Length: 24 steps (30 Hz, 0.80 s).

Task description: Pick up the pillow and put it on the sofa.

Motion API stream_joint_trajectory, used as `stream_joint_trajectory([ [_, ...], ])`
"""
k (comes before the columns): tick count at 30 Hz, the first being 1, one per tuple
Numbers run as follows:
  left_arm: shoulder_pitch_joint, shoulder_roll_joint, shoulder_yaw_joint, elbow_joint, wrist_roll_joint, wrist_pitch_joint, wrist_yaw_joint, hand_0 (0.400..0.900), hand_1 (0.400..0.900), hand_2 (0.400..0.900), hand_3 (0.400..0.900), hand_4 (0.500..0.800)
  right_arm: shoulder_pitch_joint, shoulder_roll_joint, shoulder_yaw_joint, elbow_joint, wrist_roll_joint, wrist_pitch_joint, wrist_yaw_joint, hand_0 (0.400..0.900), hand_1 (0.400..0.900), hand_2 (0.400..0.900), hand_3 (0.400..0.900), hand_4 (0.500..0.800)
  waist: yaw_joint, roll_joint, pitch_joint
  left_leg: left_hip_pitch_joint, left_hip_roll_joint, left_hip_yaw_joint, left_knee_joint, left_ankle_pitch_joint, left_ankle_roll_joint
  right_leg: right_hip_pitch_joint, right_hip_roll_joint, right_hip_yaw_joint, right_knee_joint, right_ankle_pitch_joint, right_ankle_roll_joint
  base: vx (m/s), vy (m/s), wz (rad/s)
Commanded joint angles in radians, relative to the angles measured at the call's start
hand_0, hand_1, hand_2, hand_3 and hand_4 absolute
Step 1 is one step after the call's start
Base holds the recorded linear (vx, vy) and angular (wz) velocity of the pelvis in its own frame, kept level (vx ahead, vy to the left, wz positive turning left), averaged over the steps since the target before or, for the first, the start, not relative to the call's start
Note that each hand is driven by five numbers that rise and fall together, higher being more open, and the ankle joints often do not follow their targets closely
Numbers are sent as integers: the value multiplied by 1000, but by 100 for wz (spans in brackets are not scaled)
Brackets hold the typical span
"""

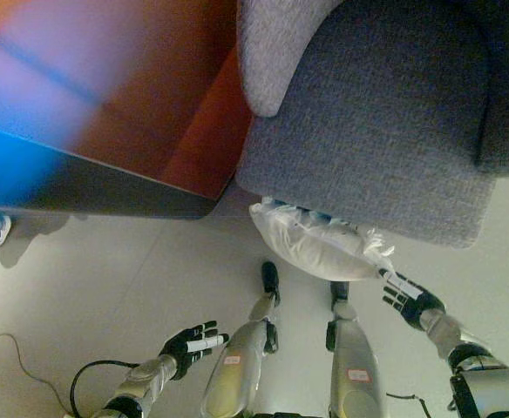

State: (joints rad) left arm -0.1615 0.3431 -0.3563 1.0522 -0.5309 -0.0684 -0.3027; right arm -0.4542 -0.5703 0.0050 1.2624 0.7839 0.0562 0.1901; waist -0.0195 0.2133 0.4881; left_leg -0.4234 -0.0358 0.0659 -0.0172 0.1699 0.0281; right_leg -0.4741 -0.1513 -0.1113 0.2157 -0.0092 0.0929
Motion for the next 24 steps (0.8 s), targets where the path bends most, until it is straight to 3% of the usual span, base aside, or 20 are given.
stream_joint_trajectory([
  [1,22,42,-10,1,-71,4,12,900,900,900,900,800,-5,-91,10,-3,56,-20,19,900,900,900,900,800,11,1,32,-93,-78,19,195,-164,-42,-114,17,-39,82,-30,-39,-42,5,9],
  [10,51,43,-47,-116,-166,-28,31,900,900,900,900,800,-126,-185,32,-9,68,-47,46,900,900,900,900,800,39,50,32,-256,-83,21,231,-145,-45,-302,16,-35,179,-45,-41,-54,20,5],
  [14,62,43,-64,-152,-200,-38,66,900,900,900,900,800,-175,-212,45,-26,75,-64,57,900,900,900,900,800,49,62,32,-319,-74,15,262,-142,-48,-372,3,-26,229,-52,-43,-35,13,4],
  [18,70,28,-82,-167,-211,-47,102,900,900,900,900,800,-222,-222,55,-41,88,-86,61,900,900,900,900,800,55,75,32,-372,-69,7,286,-142,-53,-432,3,-6,268,-62,-46,-11,4,3],
  [24,83,7,-87,-167,-209,-74,105,900,900,900,900,800,-300,-246,72,-58,84,-75,75,900,900,900,900,800,63,90,32,-418,-61,5,305,-137,-64,-481,3,10,299,-71,-46,6,12,0],
])
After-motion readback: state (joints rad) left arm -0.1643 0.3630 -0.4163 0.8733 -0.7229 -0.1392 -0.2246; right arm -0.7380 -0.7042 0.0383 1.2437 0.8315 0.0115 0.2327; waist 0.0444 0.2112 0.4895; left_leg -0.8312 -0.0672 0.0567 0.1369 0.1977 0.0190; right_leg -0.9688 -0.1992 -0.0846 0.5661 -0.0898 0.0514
